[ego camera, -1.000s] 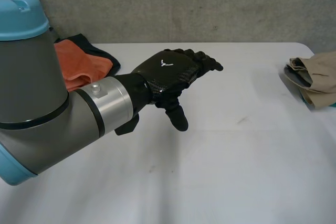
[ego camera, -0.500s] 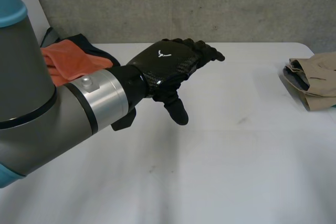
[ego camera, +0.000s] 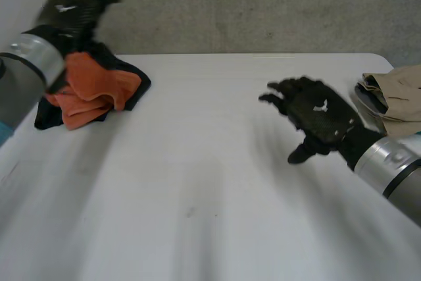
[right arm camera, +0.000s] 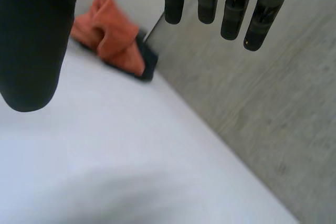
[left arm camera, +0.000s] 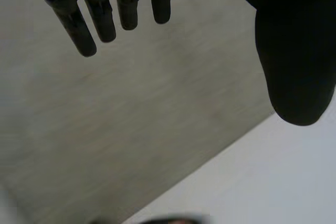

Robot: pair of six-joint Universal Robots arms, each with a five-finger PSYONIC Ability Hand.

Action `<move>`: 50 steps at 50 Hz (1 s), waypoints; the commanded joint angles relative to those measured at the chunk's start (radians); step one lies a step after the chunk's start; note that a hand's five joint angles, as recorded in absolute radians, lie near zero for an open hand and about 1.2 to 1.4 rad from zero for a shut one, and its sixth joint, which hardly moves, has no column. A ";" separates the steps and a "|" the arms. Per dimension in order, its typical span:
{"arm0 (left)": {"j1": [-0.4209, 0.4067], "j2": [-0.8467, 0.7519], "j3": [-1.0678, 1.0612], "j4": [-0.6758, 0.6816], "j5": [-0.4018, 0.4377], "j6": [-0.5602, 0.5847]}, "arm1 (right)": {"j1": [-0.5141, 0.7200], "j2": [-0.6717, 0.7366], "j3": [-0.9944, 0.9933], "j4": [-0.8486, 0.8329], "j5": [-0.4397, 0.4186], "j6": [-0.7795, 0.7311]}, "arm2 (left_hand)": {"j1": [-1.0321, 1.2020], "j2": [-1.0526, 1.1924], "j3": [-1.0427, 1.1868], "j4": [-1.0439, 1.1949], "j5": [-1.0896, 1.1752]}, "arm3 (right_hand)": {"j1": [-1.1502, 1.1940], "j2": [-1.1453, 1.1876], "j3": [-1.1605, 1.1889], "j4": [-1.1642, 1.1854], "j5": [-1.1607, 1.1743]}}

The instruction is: Fold the laundry.

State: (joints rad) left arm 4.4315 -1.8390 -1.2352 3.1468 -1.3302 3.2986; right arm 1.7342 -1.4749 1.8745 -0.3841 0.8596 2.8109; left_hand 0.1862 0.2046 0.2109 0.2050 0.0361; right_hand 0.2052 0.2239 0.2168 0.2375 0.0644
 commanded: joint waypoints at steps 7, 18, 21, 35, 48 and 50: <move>0.324 -0.679 0.420 0.202 0.078 0.351 | 0.050 0.133 0.003 0.136 0.216 -0.303 | 0.030 0.012 0.006 0.011 0.006 | -0.031 -0.049 -0.042 -0.063 -0.064; 0.333 -0.959 0.709 0.280 0.065 0.361 | 0.039 0.151 0.025 0.132 0.214 -0.303 | 0.487 0.468 0.462 0.468 0.462 | -0.031 -0.049 -0.042 -0.063 -0.064; 0.318 -1.008 0.776 0.283 0.039 0.361 | 0.039 0.153 0.026 0.129 0.216 -0.303 | 1.209 1.190 1.184 1.190 1.184 | -0.031 -0.049 -0.042 -0.063 -0.064; 0.048 -0.455 0.113 0.401 -0.083 0.254 | 0.038 0.160 -0.008 0.126 0.269 -0.300 | 1.210 1.192 1.185 1.191 1.186 | -0.031 -0.049 -0.042 -0.063 -0.064; -0.394 -0.213 -0.317 0.352 -0.089 -0.027 | 0.042 0.156 -0.067 0.136 0.406 -0.269 | 0.056 0.038 0.031 0.037 0.032 | -0.031 -0.049 -0.042 -0.063 -0.064; -0.426 -0.221 -0.314 0.325 -0.089 -0.013 | 0.042 0.156 -0.069 0.136 0.406 -0.269 | -0.012 -0.030 -0.036 -0.030 -0.036 | -0.031 -0.049 -0.042 -0.063 -0.064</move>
State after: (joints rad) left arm 4.1481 -2.0185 -1.5114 3.5270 -1.4129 3.2824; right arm 1.7741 -1.3187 1.8190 -0.2518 1.2502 2.5362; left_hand 0.6501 0.7159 0.7148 0.7231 0.5415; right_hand 0.2052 0.2239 0.2168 0.2375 0.0644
